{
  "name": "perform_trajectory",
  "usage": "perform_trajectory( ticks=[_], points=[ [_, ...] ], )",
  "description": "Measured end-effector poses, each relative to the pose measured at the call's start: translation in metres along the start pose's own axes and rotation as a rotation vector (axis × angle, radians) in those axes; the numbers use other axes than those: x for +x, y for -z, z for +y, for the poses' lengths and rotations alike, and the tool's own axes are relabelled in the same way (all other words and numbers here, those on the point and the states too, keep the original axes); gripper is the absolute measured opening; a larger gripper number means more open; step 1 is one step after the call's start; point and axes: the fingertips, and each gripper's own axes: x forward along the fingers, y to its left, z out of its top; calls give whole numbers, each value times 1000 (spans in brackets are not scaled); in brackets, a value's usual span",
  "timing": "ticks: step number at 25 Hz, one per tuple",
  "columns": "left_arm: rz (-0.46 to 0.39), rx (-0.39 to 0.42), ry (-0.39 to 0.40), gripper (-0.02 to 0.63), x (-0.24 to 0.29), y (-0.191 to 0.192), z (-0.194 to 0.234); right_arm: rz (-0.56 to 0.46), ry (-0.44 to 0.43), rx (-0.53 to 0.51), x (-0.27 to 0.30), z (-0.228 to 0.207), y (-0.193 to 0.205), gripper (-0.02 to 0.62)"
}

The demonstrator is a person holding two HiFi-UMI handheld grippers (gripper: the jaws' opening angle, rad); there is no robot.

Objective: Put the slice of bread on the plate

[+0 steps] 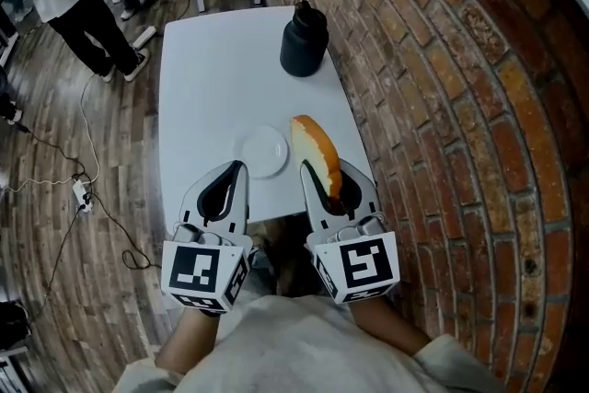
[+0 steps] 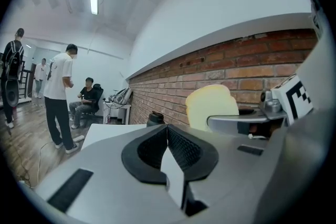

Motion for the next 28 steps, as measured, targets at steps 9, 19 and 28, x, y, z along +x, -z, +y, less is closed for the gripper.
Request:
perform_trajectory(
  ticks=[9,19,28],
  points=[
    [46,-4,30,12,46,5,45,33,15,13,64,-5,0,94],
    [73,-23,15,12,76,29,61,76,-38,21,97,-14,32,94],
    [100,-27,-49,12,95,46,73,121,-134,57,142,-21,80,94]
  ],
)
